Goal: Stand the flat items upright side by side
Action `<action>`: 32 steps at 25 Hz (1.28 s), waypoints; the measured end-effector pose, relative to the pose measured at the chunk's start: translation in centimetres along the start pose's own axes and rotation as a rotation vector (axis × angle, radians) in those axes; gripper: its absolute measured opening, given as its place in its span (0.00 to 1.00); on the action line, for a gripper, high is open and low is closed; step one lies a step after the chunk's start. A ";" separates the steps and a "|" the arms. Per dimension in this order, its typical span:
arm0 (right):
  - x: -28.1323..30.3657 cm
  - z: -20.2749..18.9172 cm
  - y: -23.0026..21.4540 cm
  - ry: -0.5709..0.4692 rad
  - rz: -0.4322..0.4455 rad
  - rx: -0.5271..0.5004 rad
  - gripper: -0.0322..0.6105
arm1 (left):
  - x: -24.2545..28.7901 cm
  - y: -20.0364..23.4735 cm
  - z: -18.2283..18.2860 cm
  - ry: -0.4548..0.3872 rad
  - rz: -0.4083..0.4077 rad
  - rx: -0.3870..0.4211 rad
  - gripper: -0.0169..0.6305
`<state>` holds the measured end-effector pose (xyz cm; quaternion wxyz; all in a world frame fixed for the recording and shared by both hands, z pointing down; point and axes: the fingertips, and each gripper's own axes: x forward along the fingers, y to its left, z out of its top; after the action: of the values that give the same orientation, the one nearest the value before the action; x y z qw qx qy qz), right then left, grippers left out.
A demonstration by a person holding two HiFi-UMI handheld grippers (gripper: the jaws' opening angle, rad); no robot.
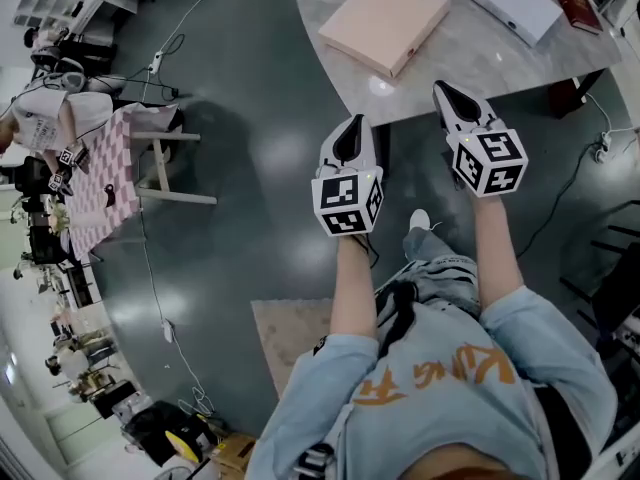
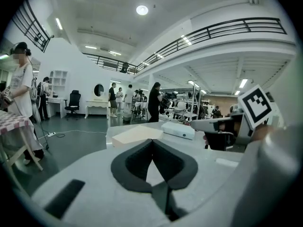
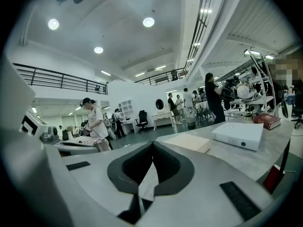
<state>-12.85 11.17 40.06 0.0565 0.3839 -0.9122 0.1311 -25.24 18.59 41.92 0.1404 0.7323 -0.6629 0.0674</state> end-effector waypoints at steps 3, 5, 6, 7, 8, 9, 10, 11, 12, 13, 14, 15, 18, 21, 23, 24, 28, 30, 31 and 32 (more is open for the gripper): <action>2.0 -0.2 -0.9 0.005 0.001 0.024 0.05 | 1.8 0.8 0.2 0.024 -0.005 0.025 0.05; 3.2 -0.1 -1.2 0.006 0.007 0.031 0.05 | 2.9 1.1 0.6 0.023 -0.020 0.030 0.05; 3.6 -0.1 -1.3 0.007 0.010 0.032 0.05 | 3.3 1.2 0.8 0.022 -0.031 0.032 0.05; 4.1 0.0 -1.4 0.009 0.012 0.034 0.05 | 3.7 1.2 1.1 0.021 -0.042 0.034 0.05; 4.4 0.1 -1.5 0.010 0.013 0.036 0.05 | 4.1 1.3 1.3 0.022 -0.051 0.039 0.05; 4.6 0.2 -1.7 0.010 0.011 0.039 0.05 | 4.5 1.3 1.6 0.022 -0.060 0.045 0.05; 4.8 0.3 -1.9 0.010 0.008 0.041 0.05 | 4.8 1.3 1.8 0.023 -0.066 0.051 0.05; 5.0 0.4 -2.1 0.010 0.004 0.042 0.05 | 5.1 1.4 2.1 0.023 -0.070 0.056 0.05; 5.1 0.5 -2.3 0.010 0.000 0.042 0.05 | 5.3 1.5 2.3 0.023 -0.074 0.059 0.05; 5.1 0.7 -2.4 0.009 -0.005 0.042 0.05 | 5.6 1.6 2.5 0.022 -0.077 0.062 0.05; 5.1 0.8 -2.6 0.007 -0.010 0.042 0.05 | 5.8 1.6 2.6 0.022 -0.081 0.064 0.05; 5.0 1.0 -2.9 0.004 -0.016 0.042 0.05 | 6.1 1.6 2.8 0.021 -0.087 0.067 0.05; 4.9 1.2 -3.9 -0.008 -0.037 0.041 0.05 | 7.2 1.5 3.3 0.020 -0.108 0.082 0.05; 5.4 1.6 -5.1 -0.012 -0.072 0.038 0.05 | 8.7 1.8 4.0 0.017 -0.136 0.090 0.05; 6.1 2.1 -5.9 -0.015 -0.098 0.030 0.05 | 10.2 2.3 4.4 0.020 -0.158 0.091 0.05; 6.5 2.4 -6.3 -0.016 -0.111 0.028 0.05 | 11.0 2.6 4.6 0.022 -0.169 0.090 0.05; 8.9 3.0 -8.6 -0.013 -0.166 0.030 0.05 | 15.1 3.8 5.1 0.039 -0.214 0.085 0.05; 10.3 3.0 -9.5 -0.003 -0.189 0.037 0.05 | 17.2 4.6 5.2 0.054 -0.232 0.080 0.05; 11.1 2.9 -9.9 0.004 -0.200 0.044 0.05 | 18.2 5.1 5.2 0.064 -0.240 0.079 0.05; 11.8 2.7 -10.4 0.012 -0.210 0.052 0.05 | 19.1 5.5 5.2 0.075 -0.247 0.079 0.05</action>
<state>-13.71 -4.64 41.92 0.0653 0.4780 -0.8629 0.1503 -29.01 -1.53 43.07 0.1435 0.8102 -0.5589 0.1029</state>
